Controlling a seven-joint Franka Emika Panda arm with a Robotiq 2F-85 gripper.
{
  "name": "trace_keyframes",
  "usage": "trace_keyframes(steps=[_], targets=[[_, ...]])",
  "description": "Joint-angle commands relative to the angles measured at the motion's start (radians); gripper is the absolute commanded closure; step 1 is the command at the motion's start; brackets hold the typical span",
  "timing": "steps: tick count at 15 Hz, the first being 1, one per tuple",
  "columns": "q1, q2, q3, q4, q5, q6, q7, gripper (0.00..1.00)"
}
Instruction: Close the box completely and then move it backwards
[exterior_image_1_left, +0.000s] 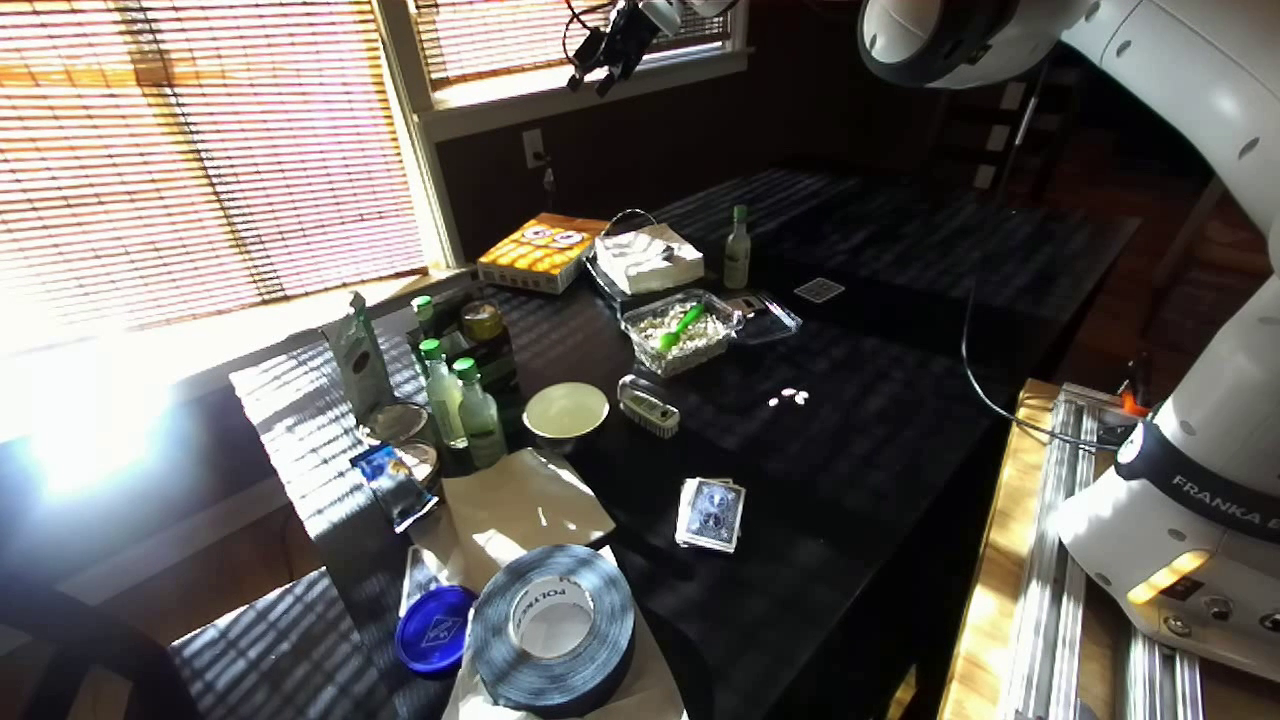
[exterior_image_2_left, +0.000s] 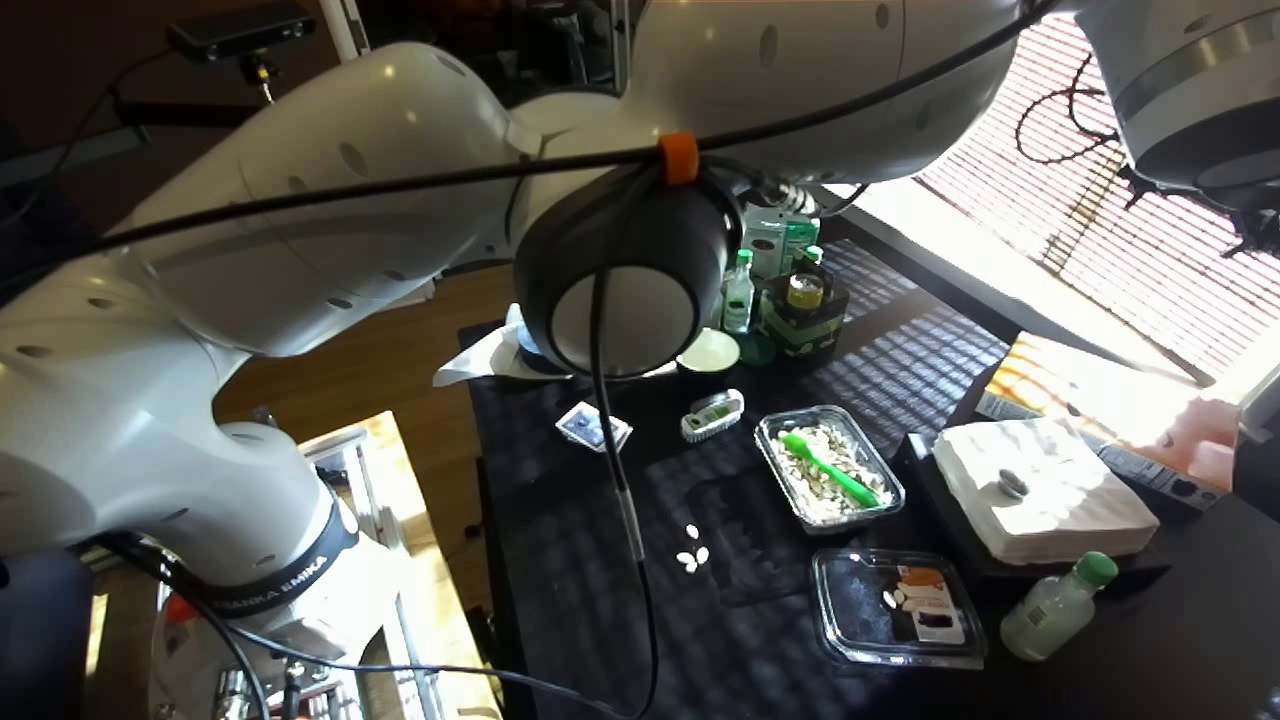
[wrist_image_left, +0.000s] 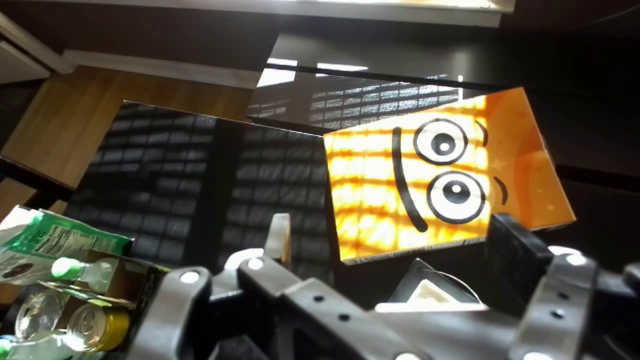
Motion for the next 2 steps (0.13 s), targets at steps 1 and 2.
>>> trace_keyframes(steps=[1, 2], targets=[[0.0, 0.0, 0.0, 0.0, 0.0, 0.0, 0.0, 0.0], [0.0, 0.0, 0.0, 0.0, 0.0, 0.0, 0.0, 0.0]])
